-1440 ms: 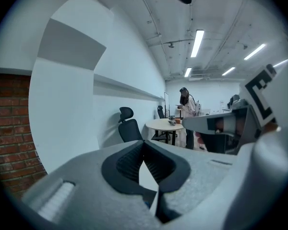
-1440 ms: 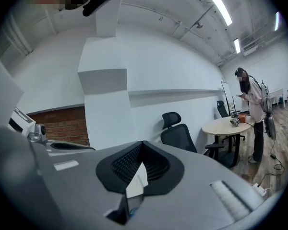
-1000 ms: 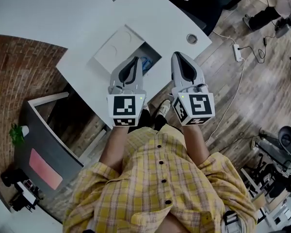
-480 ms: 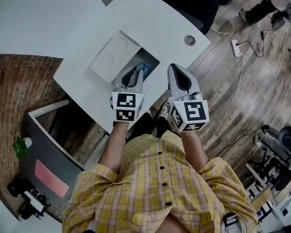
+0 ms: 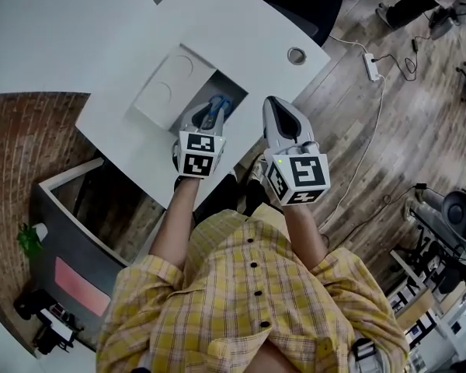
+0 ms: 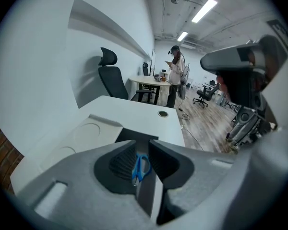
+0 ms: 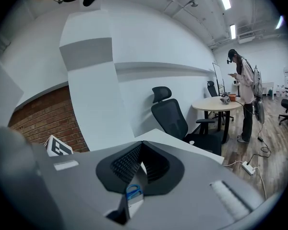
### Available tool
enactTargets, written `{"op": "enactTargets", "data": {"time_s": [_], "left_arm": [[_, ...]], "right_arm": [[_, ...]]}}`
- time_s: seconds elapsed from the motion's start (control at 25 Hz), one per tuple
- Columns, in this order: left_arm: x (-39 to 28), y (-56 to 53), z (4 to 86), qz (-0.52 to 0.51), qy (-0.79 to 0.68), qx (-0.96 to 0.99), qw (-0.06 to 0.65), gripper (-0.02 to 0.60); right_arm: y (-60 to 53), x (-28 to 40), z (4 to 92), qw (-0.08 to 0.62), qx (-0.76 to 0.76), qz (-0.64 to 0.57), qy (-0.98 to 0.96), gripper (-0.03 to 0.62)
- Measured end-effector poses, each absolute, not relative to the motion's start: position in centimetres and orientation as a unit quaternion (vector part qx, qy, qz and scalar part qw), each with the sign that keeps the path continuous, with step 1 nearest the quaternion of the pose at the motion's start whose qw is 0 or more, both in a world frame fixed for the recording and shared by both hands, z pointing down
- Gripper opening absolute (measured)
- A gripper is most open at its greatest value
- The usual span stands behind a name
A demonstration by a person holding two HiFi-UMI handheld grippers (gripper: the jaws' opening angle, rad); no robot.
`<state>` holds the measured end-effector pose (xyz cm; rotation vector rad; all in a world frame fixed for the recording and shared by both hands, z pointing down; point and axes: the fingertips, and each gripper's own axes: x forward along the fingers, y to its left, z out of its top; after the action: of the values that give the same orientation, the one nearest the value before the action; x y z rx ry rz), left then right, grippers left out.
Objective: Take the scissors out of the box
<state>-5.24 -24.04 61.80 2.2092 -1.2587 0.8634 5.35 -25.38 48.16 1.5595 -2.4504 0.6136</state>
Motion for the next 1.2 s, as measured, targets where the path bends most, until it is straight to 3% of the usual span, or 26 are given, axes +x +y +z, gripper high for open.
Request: {"op": "enactTargets", "data": {"time_s": [1.2], "left_arm": [[-3.5, -25.7, 72.2, 0.435, -0.352, 0.782, 0.274, 0.107]], "right_arm": [[-26.9, 5.4, 50.1, 0.098, 0.525, 0.225, -0.815, 0.005]]}}
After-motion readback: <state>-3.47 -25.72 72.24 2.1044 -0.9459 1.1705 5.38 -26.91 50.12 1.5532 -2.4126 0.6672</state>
